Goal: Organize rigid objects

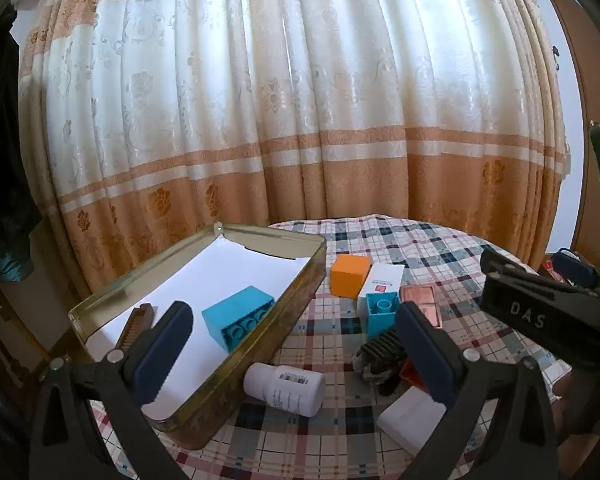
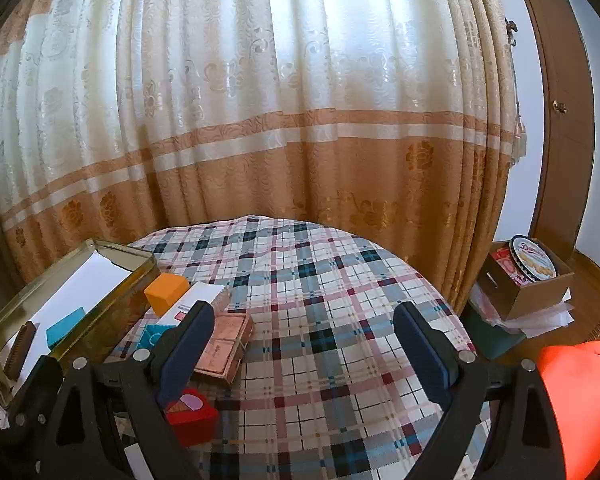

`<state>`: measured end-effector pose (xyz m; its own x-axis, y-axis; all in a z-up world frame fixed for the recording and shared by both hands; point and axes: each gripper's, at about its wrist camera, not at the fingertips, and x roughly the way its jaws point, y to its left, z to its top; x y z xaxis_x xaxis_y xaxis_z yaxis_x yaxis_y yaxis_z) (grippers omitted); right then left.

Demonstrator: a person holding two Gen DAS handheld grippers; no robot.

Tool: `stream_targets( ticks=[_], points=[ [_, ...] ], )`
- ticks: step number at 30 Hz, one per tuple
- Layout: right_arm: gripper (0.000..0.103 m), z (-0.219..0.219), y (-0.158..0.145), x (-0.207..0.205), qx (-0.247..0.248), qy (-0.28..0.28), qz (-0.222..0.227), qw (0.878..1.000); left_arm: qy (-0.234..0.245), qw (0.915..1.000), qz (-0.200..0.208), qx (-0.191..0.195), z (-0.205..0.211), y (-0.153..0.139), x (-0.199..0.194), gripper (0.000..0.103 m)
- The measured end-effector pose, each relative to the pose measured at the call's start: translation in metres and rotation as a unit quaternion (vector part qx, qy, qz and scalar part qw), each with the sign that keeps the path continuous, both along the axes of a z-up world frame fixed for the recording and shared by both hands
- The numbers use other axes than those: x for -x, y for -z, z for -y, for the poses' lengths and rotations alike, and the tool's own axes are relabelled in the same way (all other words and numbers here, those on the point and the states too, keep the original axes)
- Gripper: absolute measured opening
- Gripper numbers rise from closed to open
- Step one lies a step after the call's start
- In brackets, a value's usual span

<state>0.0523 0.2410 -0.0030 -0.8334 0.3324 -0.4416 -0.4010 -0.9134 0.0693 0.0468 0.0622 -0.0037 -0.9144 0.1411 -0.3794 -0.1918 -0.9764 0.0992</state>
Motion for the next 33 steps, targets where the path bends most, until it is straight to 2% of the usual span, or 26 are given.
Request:
stream_targets(
  ticks=[8,18,24,28,33],
  points=[
    [0.093,0.001,0.001,0.001,-0.001,0.001,0.006,1.000,0.008,1.0000,0.000,0.002,-0.002,0.001,-0.002,0.102],
    [0.093,-0.004,0.002,-0.002,0.011,-0.006,0.006,1.000,0.004,0.9980,0.050,-0.037,0.023,0.005,0.002,0.102],
    [0.093,-0.007,0.003,-0.007,0.022,-0.018,0.019,0.999,0.016,0.9982,0.055,-0.019,0.024,0.007,-0.004,0.102],
    [0.093,-0.007,0.005,-0.016,0.034,-0.050,0.030,0.998,0.021,0.9973,0.071,0.000,0.032,0.009,-0.006,0.102],
    [0.093,0.009,0.021,-0.020,0.055,-0.136,0.082,0.986,0.024,0.9966,0.078,-0.009,0.056,0.002,-0.012,0.102]
  ],
)
